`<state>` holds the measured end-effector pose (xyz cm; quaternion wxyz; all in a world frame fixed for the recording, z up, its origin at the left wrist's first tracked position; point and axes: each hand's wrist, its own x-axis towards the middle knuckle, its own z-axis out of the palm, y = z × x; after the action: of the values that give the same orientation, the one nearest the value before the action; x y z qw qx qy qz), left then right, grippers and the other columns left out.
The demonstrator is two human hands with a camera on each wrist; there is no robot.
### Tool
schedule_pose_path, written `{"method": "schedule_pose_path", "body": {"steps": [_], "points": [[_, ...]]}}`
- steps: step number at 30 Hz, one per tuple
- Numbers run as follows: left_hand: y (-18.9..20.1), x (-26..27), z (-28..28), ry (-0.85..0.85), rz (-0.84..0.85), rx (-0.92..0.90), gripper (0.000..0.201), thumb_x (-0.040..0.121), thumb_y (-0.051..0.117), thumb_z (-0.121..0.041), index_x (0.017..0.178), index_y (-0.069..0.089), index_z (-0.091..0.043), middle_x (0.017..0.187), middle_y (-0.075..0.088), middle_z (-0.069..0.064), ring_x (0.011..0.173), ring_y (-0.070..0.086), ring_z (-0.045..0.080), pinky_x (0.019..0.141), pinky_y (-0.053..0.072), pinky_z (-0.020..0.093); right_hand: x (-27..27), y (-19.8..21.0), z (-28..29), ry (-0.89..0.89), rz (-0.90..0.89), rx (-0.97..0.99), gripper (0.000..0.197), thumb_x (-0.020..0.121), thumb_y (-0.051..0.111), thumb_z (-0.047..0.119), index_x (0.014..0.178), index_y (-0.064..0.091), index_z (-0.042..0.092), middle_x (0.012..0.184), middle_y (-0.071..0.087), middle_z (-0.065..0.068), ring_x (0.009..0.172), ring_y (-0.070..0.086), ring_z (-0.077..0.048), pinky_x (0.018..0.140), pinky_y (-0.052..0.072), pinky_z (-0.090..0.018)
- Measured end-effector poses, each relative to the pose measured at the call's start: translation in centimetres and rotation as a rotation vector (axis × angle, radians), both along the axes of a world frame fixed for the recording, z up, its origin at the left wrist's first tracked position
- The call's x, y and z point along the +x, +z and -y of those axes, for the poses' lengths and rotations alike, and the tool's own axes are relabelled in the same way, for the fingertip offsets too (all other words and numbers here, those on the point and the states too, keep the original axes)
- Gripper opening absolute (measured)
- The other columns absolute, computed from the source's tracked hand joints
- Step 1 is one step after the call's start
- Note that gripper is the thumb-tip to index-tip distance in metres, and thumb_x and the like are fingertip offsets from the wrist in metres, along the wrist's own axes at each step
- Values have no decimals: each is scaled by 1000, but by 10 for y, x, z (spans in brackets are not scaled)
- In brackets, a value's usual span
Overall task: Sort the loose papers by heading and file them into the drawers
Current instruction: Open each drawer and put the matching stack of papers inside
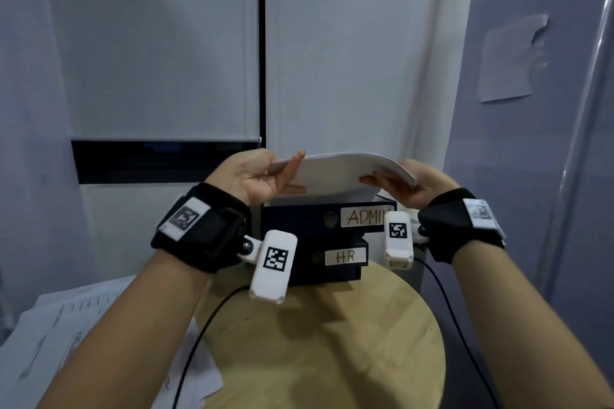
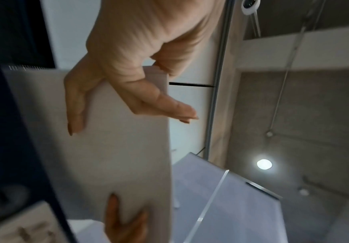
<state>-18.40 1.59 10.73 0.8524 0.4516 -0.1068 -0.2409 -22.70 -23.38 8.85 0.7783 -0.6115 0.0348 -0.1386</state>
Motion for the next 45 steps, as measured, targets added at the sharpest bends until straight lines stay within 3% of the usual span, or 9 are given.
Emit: {"method": "schedule_pose_path", "body": {"steps": [3,6,9,12,20,24,28,34,45], "points": [[-13,24,17,158,101,94,28,95,29,16,117,45,12,83,52,30,52,66,22,35,48,20,8,-3,-2,-90,-62,9,13,97,42,0,105,52,-4,90,63,-22,50,68,-18,42,54,-21],[-34,51,31,388,339,387,15,88,57,10,101,61,14,81,60,22,40,62,17,41,53,23,28,-12,-7,-342,-106,-462,7,91,56,3,90,59,-3,63,62,-11,42,61,-13,41,48,-17],[-48,72,35,668,725,943,13,83,70,-16,81,75,-5,82,71,12,68,67,24,66,58,35,50,-26,-8,-498,-239,-1037,23,86,59,27,90,71,7,83,70,-10,83,66,-26,76,54,-31],[-56,82,36,703,908,1292,28,89,62,-40,85,76,-17,90,72,5,89,66,25,73,50,31,60,-39,-11,-610,-399,-1292,31,90,47,39,104,69,22,112,63,-7,121,48,-30,104,31,-48],[-80,74,33,503,1171,1678,81,87,18,-75,86,70,-12,133,48,10,130,31,32,106,20,57,46,-69,-19,-807,-265,-1524,61,97,19,52,107,72,23,134,43,-8,127,29,-28,99,25,-59],[-91,69,24,505,1234,1646,73,79,35,-80,114,62,-22,138,36,10,132,26,33,106,24,54,22,-93,-46,-698,54,-1656,48,101,24,47,148,24,42,161,-2,-7,148,-6,-31,110,9,-67],[-96,78,15,411,1239,1320,74,82,59,-60,140,32,-24,132,33,12,128,31,31,106,31,43,18,-129,-72,-443,156,-1792,64,100,27,50,150,-13,42,154,-36,1,141,-31,-37,110,1,-68],[-112,89,0,570,1091,981,66,95,51,-43,146,21,-14,146,30,16,136,32,27,111,28,37,66,-141,-74,-487,165,-1845,74,95,30,60,152,-11,36,155,-33,-3,140,-29,-42,109,2,-69],[-166,125,-56,421,796,1183,54,91,60,-36,136,39,-16,139,45,9,126,44,23,103,40,40,167,-124,-69,-322,-151,-1756,80,88,23,75,149,-16,42,153,-38,2,143,-21,-43,113,6,-66]]}}
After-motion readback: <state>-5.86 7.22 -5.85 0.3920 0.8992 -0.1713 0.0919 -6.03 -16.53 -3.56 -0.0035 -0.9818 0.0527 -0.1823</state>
